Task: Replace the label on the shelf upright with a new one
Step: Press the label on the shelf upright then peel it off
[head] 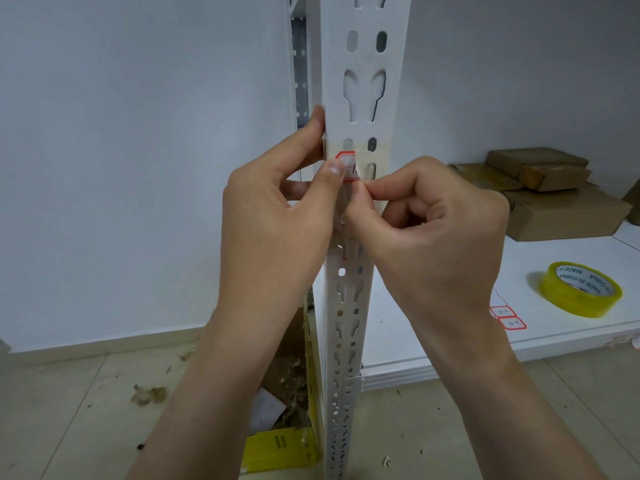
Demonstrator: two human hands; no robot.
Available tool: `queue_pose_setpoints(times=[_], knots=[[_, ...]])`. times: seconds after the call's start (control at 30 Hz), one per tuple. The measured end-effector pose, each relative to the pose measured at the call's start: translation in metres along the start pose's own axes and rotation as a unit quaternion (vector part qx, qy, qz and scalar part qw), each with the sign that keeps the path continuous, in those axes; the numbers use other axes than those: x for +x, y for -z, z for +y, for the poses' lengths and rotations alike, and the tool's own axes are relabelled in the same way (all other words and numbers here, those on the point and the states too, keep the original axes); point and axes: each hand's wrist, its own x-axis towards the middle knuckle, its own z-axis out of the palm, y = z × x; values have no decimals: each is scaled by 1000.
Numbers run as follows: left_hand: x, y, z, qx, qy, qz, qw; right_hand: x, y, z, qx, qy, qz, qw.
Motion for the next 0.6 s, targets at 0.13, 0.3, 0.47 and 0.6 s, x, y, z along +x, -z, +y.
queue_pose_setpoints(times=[0.13,0.3,0.47,0.6], knots=[[0,-1,0,-4,3,1,1000,0,0,0,1,-2,3,1000],[0,0,0,0,0,0,1000,0,0,0,2,0,2,1000],[0,0,0,0,0,2,1000,1,1,-1,3,-2,0,1000],[0,-1,0,-1,1,1,1000,1,0,-2,6,-6,6,1000]])
